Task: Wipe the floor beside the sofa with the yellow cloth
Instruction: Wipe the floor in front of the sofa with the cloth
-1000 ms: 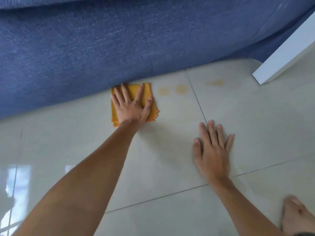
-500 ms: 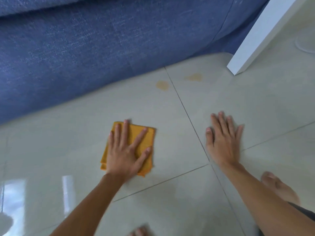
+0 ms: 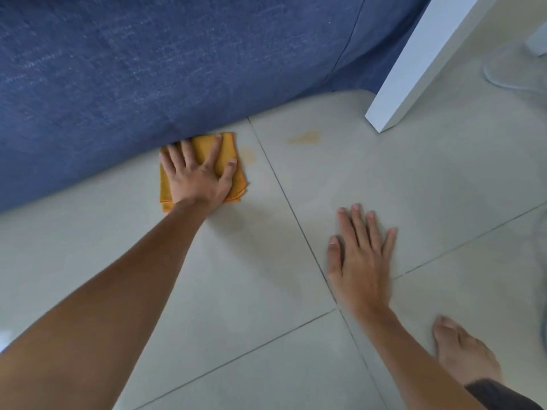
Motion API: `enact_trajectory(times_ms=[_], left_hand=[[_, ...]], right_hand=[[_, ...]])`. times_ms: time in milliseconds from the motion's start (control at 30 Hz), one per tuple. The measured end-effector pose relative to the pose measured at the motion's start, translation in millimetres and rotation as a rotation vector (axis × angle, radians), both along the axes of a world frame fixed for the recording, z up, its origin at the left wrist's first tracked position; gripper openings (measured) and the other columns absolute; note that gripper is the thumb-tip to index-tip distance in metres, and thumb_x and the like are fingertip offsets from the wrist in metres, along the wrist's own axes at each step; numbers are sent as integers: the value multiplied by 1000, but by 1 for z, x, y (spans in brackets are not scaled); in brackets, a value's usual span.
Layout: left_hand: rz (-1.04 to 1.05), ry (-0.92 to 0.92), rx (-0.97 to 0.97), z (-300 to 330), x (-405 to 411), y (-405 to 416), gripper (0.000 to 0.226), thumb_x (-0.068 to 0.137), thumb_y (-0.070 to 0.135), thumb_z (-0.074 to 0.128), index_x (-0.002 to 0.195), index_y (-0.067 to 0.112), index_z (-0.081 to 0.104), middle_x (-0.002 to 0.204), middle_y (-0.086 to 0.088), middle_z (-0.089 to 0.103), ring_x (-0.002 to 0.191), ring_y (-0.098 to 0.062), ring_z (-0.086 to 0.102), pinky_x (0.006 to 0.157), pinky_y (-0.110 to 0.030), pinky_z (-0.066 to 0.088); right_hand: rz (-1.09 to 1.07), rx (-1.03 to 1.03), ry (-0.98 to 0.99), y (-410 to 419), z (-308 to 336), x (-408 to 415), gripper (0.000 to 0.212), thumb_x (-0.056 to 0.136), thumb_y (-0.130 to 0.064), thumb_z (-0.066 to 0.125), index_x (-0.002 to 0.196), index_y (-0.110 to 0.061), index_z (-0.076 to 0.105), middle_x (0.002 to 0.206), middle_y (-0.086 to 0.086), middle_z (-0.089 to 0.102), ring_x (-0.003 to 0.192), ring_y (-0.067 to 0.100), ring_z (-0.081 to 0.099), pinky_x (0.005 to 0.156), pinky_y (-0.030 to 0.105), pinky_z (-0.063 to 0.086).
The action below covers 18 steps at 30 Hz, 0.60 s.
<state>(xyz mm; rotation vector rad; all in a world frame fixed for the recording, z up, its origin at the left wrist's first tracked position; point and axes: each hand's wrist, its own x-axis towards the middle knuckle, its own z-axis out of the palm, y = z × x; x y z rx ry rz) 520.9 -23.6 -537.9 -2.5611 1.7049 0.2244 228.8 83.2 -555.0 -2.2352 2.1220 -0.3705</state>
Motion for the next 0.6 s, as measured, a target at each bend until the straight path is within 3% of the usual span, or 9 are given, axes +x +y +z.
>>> enact_trajectory(times_ms=[167,333,467,600], left_hand=[[-374,73,-21,1,-105,27,68,87,71,12,150,49,8,164,-15,-4,149,-43,-4,120,-58,2],[-686,121,-31,4,-135,109,64,89,72,22,149,52,11,165,-11,-5,150,-38,-6,120,-56,7],[-658,68,-34,2,-75,127,64,87,74,23,147,55,11,165,-8,-4,151,-35,-3,121,-54,10],[-364,24,-34,1,-5,92,66,86,74,20,148,54,12,165,-7,2,151,-36,3,122,-50,7]], right_hand=[[-15,-135,-311,-8,6,-11,49,96,-24,38,143,-14,50,152,6,48,142,21,42,117,55,27],[-128,-142,-28,-28,9,-48,46,95,-31,43,137,-18,57,144,3,57,124,32,55,107,52,38],[-69,-85,54,-24,4,-64,51,96,-32,38,140,-14,54,149,7,51,132,33,50,112,54,33],[-89,-50,62,-25,4,-60,53,95,-33,36,143,-16,50,153,5,46,138,31,45,116,55,29]])
